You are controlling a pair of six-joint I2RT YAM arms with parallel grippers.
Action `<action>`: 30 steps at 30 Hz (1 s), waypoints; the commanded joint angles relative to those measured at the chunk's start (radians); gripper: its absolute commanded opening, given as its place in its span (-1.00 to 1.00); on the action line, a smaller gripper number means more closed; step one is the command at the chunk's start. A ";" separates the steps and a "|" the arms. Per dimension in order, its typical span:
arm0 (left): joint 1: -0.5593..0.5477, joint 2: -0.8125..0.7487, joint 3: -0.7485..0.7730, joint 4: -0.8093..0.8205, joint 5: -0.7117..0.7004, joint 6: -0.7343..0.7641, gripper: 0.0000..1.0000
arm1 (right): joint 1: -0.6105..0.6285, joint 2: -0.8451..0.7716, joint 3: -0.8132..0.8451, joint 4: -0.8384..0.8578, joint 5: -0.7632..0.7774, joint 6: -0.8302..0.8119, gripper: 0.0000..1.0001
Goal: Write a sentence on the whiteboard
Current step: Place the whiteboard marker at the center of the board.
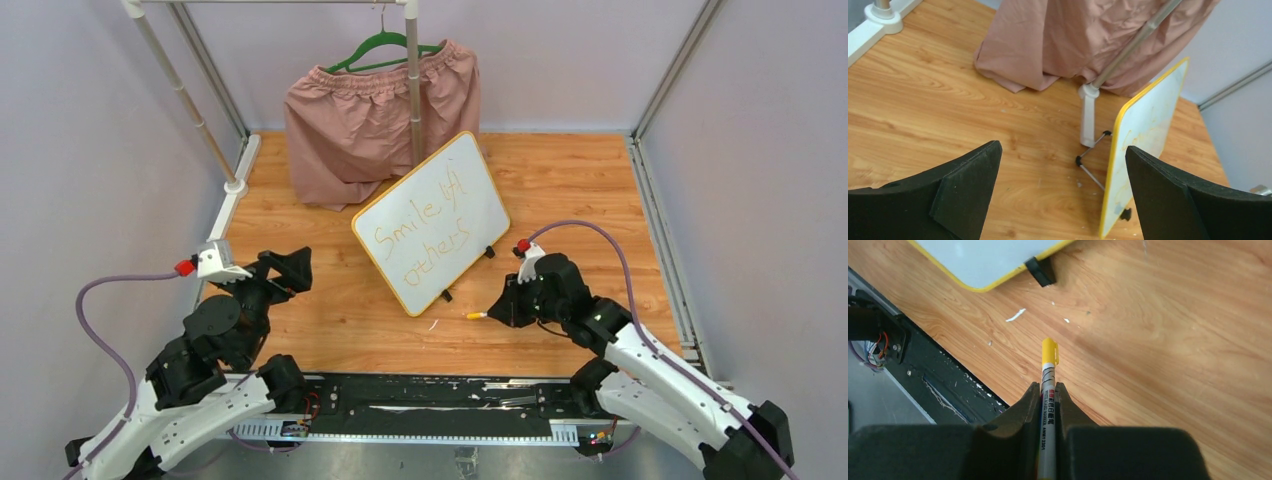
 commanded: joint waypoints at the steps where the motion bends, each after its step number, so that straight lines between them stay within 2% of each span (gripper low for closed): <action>1: -0.002 -0.005 -0.031 -0.012 -0.058 0.036 1.00 | -0.137 0.043 -0.059 0.074 -0.190 0.096 -1.00; 12: -0.002 0.086 -0.028 -0.014 -0.053 0.090 1.00 | -0.301 0.282 -0.075 0.143 -0.247 0.070 -1.00; 14: -0.002 0.096 -0.035 -0.022 -0.055 0.086 1.00 | -0.324 0.310 -0.078 0.145 -0.243 0.065 -0.92; 23: -0.002 0.101 -0.061 -0.038 -0.056 0.089 1.00 | -0.392 0.321 -0.102 0.106 -0.152 0.072 -0.16; 26: -0.002 0.100 -0.061 -0.043 -0.059 0.092 1.00 | -0.397 0.280 -0.102 0.061 -0.086 0.078 0.36; 30: -0.002 0.096 -0.061 -0.046 -0.050 0.094 1.00 | -0.398 0.190 -0.073 -0.029 0.014 0.096 0.65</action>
